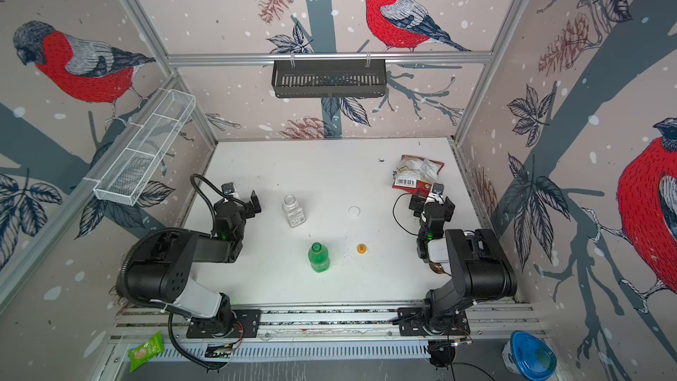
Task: Screw on the bottle caps
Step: Pick up the plastic bottle from the bottom-center of the table.
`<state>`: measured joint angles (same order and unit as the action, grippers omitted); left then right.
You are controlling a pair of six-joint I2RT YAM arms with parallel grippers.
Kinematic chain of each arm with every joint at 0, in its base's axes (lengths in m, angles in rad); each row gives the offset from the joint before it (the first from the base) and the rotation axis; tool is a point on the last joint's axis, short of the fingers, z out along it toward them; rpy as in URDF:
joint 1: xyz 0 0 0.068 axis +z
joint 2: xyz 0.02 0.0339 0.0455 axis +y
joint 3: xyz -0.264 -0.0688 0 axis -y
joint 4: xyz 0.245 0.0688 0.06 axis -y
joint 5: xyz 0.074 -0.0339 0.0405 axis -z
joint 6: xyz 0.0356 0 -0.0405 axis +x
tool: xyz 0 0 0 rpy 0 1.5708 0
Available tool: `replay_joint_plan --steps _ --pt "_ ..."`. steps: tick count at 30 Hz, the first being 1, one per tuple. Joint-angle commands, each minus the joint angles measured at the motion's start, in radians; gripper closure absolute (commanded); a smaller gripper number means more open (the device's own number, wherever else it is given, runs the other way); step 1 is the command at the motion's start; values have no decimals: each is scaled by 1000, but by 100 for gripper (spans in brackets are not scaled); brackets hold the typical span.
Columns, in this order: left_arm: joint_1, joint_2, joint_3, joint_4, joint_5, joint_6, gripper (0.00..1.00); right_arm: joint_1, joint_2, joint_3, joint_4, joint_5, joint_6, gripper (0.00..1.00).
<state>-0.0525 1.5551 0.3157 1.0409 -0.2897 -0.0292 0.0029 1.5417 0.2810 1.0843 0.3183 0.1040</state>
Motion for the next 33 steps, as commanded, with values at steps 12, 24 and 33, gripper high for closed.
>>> replay_joint_plan --steps 12,24,33 --pt "-1 0 -1 47 -17 5 0 1 1 4 29 11 -7 0" --pt "2 0 0 43 -14 5 0 1 1 4 29 11 -6 0" --pt "0 -43 -13 44 -45 -3 0 67 -57 -11 12 126 -36 0"
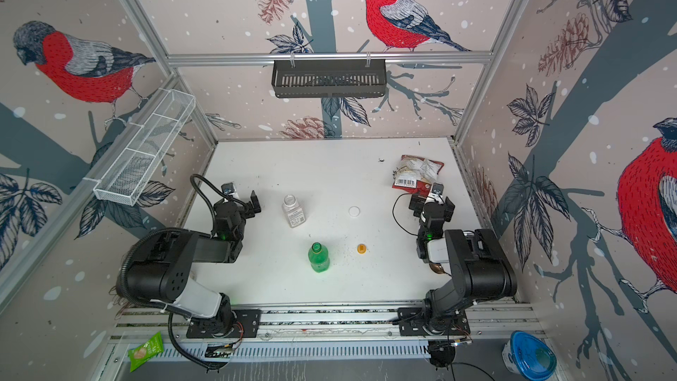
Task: Screw on the bottle caps
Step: Pick up the plastic bottle from the bottom-center of the table.
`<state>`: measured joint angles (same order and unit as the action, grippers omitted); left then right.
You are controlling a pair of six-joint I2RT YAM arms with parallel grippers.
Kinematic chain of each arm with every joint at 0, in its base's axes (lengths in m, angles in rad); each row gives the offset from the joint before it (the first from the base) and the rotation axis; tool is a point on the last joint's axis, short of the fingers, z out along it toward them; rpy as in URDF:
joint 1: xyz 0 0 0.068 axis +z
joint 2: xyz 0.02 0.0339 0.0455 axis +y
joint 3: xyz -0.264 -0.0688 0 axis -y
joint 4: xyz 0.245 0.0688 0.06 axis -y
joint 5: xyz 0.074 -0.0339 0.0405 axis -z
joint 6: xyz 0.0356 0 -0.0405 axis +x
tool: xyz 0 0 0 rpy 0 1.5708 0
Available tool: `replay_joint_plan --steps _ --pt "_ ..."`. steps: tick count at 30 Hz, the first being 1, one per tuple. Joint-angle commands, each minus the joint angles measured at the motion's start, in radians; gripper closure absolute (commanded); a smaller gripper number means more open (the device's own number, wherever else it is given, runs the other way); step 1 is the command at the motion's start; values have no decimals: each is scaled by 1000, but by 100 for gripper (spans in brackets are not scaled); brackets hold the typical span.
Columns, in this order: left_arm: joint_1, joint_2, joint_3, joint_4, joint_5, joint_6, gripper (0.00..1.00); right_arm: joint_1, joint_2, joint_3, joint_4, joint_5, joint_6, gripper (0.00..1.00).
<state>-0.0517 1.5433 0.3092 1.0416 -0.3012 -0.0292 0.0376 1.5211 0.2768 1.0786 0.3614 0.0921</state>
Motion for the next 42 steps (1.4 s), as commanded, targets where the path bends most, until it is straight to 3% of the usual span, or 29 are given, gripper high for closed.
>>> replay_joint_plan --steps 1,3,6,8,10,12,13,15,17,19,21,25,30,35,42 --pt "-1 -64 1 -2 -32 -4 0 44 -57 -35 85 101 -51 0" --pt "0 -128 31 -105 -39 -2 0 132 -149 -33 57 289 -118 0" --pt "-11 -235 78 -245 -64 -19 0 226 -343 74 -184 353 -127 0" --pt "-26 -313 119 -352 -167 -106 0 225 -471 168 -428 275 19 0" --pt "-27 -384 190 -521 -168 -191 0 186 -577 256 -702 222 322 0" --pt "-27 -426 257 -624 -154 -253 0 96 -636 291 -869 81 590 0" --pt "-27 -448 291 -687 -185 -318 0 4 -645 299 -890 -117 643 0" --pt "-27 -519 341 -801 -229 -436 2 -91 -639 318 -857 -437 643 0" --pt "-28 -603 342 -862 -201 -589 2 -69 -670 334 -872 -502 629 0" --pt "-27 -691 311 -837 -63 -619 2 -3 -711 346 -902 -476 648 0" --pt "-28 -762 303 -844 53 -603 2 53 -711 445 -1072 -460 636 0" --pt "-51 -920 365 -1096 58 -634 2 202 -660 662 -1447 -386 534 0" --pt "-118 -1007 457 -1392 190 -486 2 480 -580 835 -1779 -262 438 0" --pt "-153 -996 478 -1632 132 -406 2 752 -442 995 -2021 -210 456 0" --pt "-263 -1028 454 -1700 14 -377 2 1044 -183 1191 -2206 -265 477 2"
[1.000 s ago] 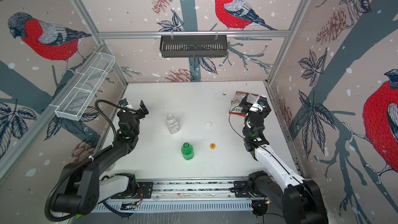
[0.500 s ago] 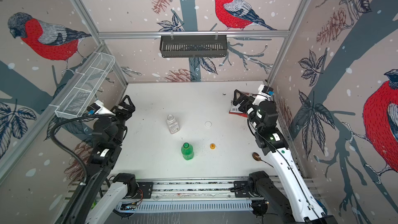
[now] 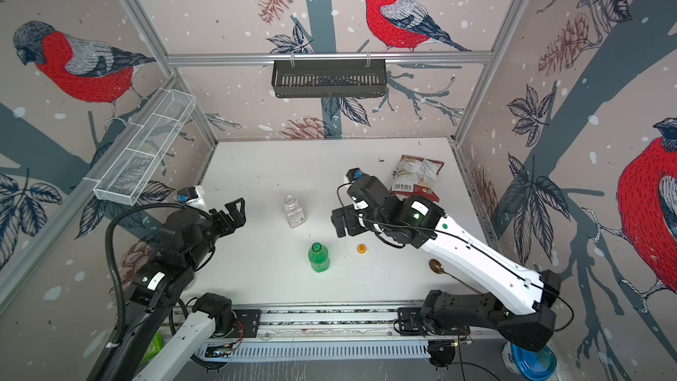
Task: Screw on the bottle caps
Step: Pick up the plastic bottle from the bottom-center of the table.
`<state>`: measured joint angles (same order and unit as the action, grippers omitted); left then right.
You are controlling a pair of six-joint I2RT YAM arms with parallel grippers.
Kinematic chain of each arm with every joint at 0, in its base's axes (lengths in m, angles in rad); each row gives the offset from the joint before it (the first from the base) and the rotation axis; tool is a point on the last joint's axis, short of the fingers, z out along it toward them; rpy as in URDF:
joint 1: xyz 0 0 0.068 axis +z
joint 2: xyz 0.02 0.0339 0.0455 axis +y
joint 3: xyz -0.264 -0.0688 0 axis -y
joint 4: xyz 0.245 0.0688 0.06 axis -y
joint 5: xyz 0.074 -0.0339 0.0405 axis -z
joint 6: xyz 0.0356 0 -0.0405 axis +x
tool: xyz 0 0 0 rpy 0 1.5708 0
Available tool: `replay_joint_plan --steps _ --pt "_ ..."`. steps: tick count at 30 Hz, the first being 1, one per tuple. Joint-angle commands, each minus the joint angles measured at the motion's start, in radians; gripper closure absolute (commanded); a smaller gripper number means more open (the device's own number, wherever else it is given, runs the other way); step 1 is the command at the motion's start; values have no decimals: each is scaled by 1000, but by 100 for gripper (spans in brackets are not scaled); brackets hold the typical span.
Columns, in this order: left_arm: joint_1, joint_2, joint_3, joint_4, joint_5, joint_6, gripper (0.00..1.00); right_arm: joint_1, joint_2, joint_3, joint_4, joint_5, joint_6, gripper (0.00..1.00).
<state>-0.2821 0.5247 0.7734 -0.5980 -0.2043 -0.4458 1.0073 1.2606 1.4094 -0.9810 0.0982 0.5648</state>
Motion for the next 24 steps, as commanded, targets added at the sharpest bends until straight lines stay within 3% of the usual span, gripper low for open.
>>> replay_joint_plan --steps 1,5,9,16,24 --pt "-48 -9 -21 -56 -105 44 2 100 115 85 -170 1 3 2" --pt "-63 -3 -44 -31 -98 53 2 157 253 181 -230 -71 -25 7" --pt "-64 -22 -65 -7 -87 55 2 168 369 253 -291 -62 -45 15" --pt "-63 -20 -76 9 -55 54 2 175 463 296 -280 -83 -71 30" --pt "-66 -18 -84 18 -34 54 2 159 533 326 -297 -59 -85 38"
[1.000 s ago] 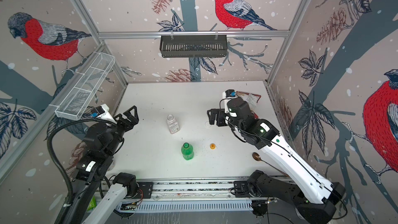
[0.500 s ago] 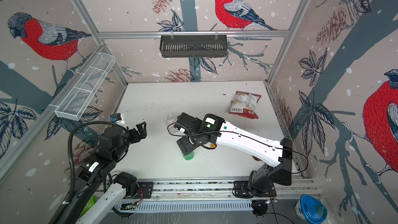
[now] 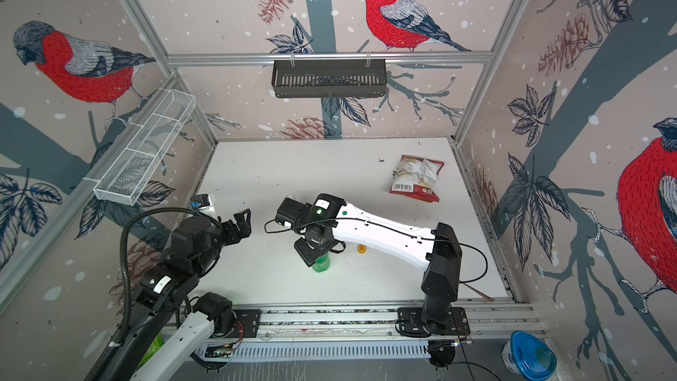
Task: Screw on the bottle caps
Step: Pick up the plastic bottle from the bottom-center of the table.
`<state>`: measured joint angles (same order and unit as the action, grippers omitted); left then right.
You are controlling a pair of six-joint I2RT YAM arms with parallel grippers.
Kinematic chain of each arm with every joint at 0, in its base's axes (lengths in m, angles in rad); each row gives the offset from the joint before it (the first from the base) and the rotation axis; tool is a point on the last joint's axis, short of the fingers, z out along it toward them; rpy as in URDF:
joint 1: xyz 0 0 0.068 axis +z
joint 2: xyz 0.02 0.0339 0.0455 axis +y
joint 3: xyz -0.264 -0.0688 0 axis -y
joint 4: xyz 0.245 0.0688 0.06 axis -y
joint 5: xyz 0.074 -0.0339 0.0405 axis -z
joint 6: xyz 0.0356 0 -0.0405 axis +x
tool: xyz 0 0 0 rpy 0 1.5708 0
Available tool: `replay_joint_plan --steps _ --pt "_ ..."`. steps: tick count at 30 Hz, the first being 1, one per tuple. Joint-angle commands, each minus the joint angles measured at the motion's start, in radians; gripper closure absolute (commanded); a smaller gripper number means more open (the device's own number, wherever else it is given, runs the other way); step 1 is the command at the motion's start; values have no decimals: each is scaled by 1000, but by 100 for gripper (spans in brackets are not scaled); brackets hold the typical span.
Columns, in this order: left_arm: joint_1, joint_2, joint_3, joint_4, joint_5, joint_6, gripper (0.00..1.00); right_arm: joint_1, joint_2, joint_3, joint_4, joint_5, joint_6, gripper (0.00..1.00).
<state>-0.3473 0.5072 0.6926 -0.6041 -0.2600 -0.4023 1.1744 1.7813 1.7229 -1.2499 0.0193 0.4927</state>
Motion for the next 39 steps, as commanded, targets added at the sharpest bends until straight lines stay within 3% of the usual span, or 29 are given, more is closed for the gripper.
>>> replay_joint_plan --steps 1,27,36,39 --pt "-2 -1 -3 25 23 10 2 -11 14 12 -28 30 -11 38" --pt "-7 1 -14 36 37 13 2 -26 82 -15 12 32 -34 56" --pt "-7 4 -16 37 37 14 2 -21 73 -17 11 31 -35 70" --pt "-7 4 -15 39 46 18 2 -18 61 -26 13 42 -36 79"
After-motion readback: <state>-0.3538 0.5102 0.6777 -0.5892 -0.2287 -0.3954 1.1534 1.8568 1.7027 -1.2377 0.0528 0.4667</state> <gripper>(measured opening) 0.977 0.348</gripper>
